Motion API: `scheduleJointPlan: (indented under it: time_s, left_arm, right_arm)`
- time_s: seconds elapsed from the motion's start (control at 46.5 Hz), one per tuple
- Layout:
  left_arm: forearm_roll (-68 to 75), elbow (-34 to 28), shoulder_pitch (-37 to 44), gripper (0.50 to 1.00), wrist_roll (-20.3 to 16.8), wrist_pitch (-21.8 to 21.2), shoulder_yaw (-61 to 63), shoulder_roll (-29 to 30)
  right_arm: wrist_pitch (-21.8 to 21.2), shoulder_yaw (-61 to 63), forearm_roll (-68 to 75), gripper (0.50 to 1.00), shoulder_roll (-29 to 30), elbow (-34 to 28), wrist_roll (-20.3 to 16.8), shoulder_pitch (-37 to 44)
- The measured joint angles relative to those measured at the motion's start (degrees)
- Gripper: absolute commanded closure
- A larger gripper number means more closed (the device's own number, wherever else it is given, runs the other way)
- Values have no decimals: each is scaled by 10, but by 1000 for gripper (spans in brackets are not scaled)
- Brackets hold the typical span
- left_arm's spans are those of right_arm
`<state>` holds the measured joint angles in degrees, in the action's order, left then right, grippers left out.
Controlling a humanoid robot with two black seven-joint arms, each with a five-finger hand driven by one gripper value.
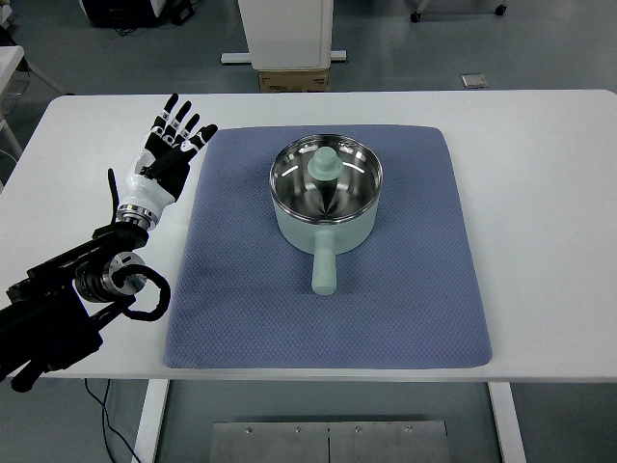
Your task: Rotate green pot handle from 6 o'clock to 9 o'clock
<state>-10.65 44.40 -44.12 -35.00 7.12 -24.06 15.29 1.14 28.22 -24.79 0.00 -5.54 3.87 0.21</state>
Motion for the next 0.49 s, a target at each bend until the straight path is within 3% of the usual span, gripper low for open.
scheduleJointPlan:
  time_s: [0.494]
  left_arm:
    - [-1,1,1,500,0,0,0,3]
  right_arm:
    - [0,0,0,500,0,0,-1,0]
